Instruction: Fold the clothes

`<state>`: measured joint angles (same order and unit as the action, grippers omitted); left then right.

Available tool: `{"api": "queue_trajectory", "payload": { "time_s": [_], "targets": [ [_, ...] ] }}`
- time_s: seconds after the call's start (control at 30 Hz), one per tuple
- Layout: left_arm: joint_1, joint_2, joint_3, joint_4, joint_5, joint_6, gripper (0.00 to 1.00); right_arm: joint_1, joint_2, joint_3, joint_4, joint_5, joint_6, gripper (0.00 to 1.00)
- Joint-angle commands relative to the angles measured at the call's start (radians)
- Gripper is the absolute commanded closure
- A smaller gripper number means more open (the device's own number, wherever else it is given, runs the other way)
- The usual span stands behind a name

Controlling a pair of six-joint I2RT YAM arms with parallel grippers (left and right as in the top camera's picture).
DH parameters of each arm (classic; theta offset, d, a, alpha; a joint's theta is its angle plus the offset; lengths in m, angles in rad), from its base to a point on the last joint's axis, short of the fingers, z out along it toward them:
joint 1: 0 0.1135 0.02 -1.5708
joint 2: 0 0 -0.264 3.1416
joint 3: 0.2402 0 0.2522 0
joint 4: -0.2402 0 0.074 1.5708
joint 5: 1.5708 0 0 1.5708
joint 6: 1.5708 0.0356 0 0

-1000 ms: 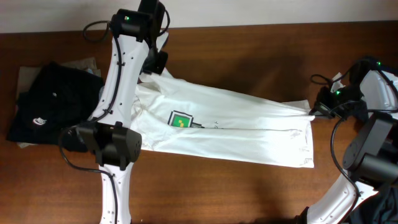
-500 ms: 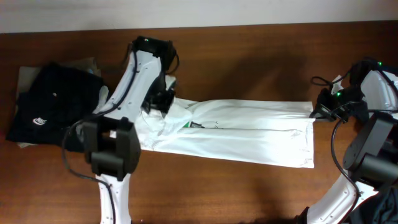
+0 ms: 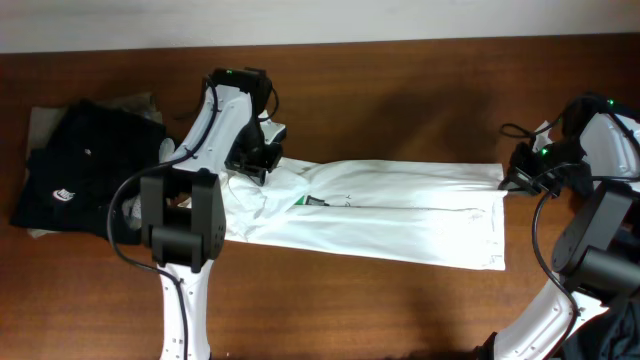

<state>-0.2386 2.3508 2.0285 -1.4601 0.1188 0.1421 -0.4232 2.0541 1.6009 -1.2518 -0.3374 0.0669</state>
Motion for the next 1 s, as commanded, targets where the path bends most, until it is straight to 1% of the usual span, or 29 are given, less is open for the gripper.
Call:
{"api": "queue_trajectory", "payload": {
  "time_s": [0.0, 0.03, 0.07, 0.1, 0.13, 0.17, 0.2, 0.23, 0.27, 0.3, 0.37, 0.4, 0.43, 0.47, 0.5, 0.53, 0.57, 0.6, 0.63, 0.7, 0.8, 0.87, 0.97],
  "targets": [
    [0.006, -0.037, 0.155, -0.174, -0.021, 0.005, 0.99, -0.004, -0.026, 0.015, -0.005, 0.013, -0.007, 0.92],
    [0.006, -0.054, 0.155, -0.204, -0.042, 0.001, 0.99, -0.004, -0.026, 0.015, -0.005, 0.013, -0.008, 0.92],
    [0.006, -0.074, 0.15, -0.229, -0.08, -0.035, 0.99, -0.004, -0.026, 0.015, -0.005, 0.013, -0.008, 0.92],
    [0.006, -0.081, 0.148, -0.229, -0.102, -0.043, 0.99, -0.004, -0.026, 0.015, -0.004, 0.013, -0.008, 0.92],
    [0.006, -0.081, 0.143, -0.216, -0.146, -0.044, 0.89, -0.004, -0.026, 0.015, -0.005, 0.013, -0.008, 0.92],
    [0.013, -0.081, 0.116, -0.161, -0.153, -0.043, 0.68, -0.004, -0.026, 0.015, -0.005, 0.013, -0.008, 0.92],
    [0.028, -0.079, 0.06, -0.028, -0.148, -0.043, 0.43, -0.004, -0.026, 0.015, -0.005, 0.013, -0.008, 0.92],
    [0.032, -0.078, 0.023, 0.051, -0.132, -0.042, 0.36, -0.004, -0.026, 0.015, -0.005, 0.013, -0.007, 0.92],
    [0.032, -0.077, -0.03, 0.144, -0.07, -0.028, 0.35, -0.004, -0.026, 0.015, -0.005, 0.013, -0.007, 0.92],
    [0.032, -0.077, -0.069, 0.192, -0.048, -0.009, 0.35, -0.004, -0.026, 0.015, -0.005, 0.013, -0.007, 0.92],
    [0.032, -0.077, -0.143, 0.273, -0.055, 0.0, 0.35, -0.003, -0.026, 0.015, -0.005, 0.013, -0.007, 0.92],
    [0.032, -0.077, -0.159, 0.288, -0.055, 0.013, 0.35, -0.003, -0.026, 0.015, -0.005, 0.013, -0.007, 0.92],
    [0.032, -0.077, -0.181, 0.311, -0.055, 0.028, 0.36, -0.003, -0.026, 0.015, -0.005, 0.013, -0.007, 0.92],
    [0.032, -0.076, -0.204, 0.32, -0.055, 0.034, 0.55, -0.003, -0.026, 0.015, -0.005, 0.013, -0.007, 0.92],
    [0.032, -0.077, -0.204, 0.302, -0.056, 0.034, 0.85, -0.004, -0.026, 0.015, -0.005, 0.013, -0.007, 0.92],
    [0.032, -0.078, -0.201, 0.283, -0.056, 0.032, 0.99, -0.004, -0.026, 0.015, -0.005, 0.013, -0.007, 0.92],
    [0.032, -0.084, -0.18, 0.233, -0.058, 0.027, 0.99, -0.004, -0.026, 0.015, -0.005, 0.013, -0.007, 0.92],
    [0.032, -0.104, -0.147, 0.185, -0.106, -0.023, 1.0, -0.004, -0.026, 0.015, -0.006, 0.013, -0.007, 0.92],
    [0.032, -0.132, -0.116, 0.15, -0.131, -0.037, 1.0, -0.004, -0.026, 0.015, -0.006, 0.013, -0.007, 0.92],
    [0.032, -0.205, -0.08, 0.085, -0.134, -0.041, 0.99, -0.004, -0.026, 0.015, -0.009, 0.013, -0.008, 0.92],
    [0.032, -0.277, -0.079, -0.003, -0.134, -0.047, 0.99, -0.004, -0.026, 0.015, -0.008, 0.013, -0.008, 0.92],
    [0.032, -0.279, -0.091, -0.088, -0.134, -0.093, 0.99, -0.004, -0.026, 0.015, -0.008, 0.013, -0.008, 0.92],
    [0.028, -0.279, -0.18, -0.15, -0.098, -0.109, 1.0, -0.004, -0.026, 0.015, -0.004, 0.013, -0.008, 0.92]
  ]
}}
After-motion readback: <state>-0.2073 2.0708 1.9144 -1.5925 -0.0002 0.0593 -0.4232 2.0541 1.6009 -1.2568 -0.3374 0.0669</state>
